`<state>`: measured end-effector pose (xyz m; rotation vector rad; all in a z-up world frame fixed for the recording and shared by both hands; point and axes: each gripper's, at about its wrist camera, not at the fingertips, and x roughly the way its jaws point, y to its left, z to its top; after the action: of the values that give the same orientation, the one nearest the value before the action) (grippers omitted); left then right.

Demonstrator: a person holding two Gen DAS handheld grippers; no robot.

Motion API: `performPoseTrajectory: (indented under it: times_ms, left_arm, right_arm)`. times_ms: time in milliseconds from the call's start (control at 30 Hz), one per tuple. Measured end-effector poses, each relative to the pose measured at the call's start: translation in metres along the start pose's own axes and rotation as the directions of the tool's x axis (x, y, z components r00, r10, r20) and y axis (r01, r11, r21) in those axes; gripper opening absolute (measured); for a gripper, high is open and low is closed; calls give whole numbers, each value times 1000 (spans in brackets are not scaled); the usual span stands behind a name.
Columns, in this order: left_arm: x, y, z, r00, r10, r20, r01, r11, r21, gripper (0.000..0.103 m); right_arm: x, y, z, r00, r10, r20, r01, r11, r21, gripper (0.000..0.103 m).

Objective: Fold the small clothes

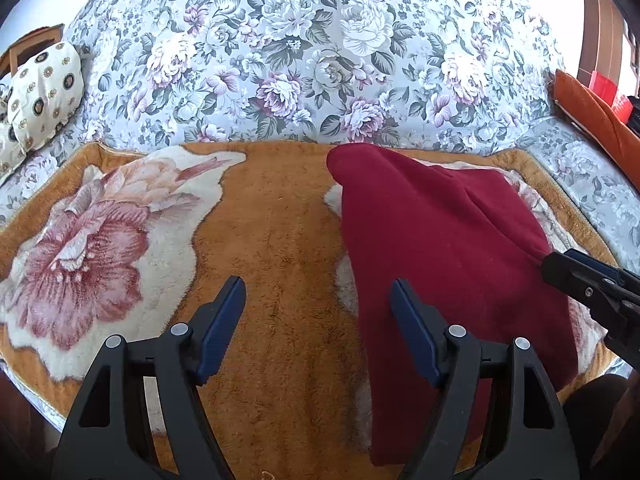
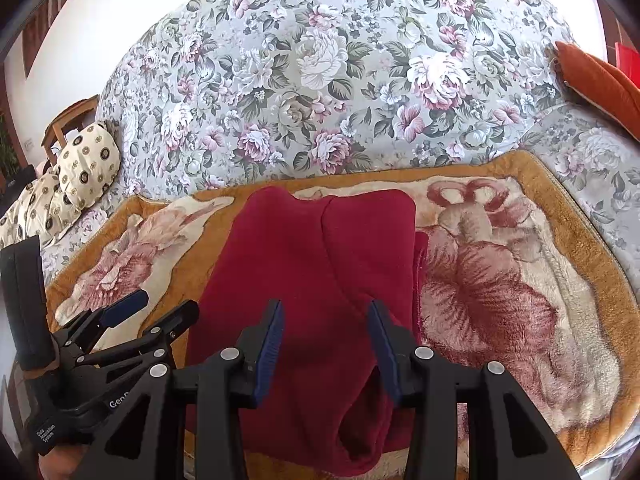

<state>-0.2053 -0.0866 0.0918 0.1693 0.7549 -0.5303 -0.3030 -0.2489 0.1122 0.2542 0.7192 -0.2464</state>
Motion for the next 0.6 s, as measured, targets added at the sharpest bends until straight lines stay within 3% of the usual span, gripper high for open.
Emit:
performPoseTrajectory:
  times_ms: [167, 600]
  left_arm:
    - [3, 4, 0, 999, 17, -29, -18, 1000, -17, 75]
    - [-1, 0, -4, 999, 50, -14, -51, 999, -1, 75]
  right_arm:
    - [-9, -3, -1, 999, -44, 20, 45, 999, -11, 44]
    - [-16, -28, -12, 996, -82, 23, 82, 996, 22, 44]
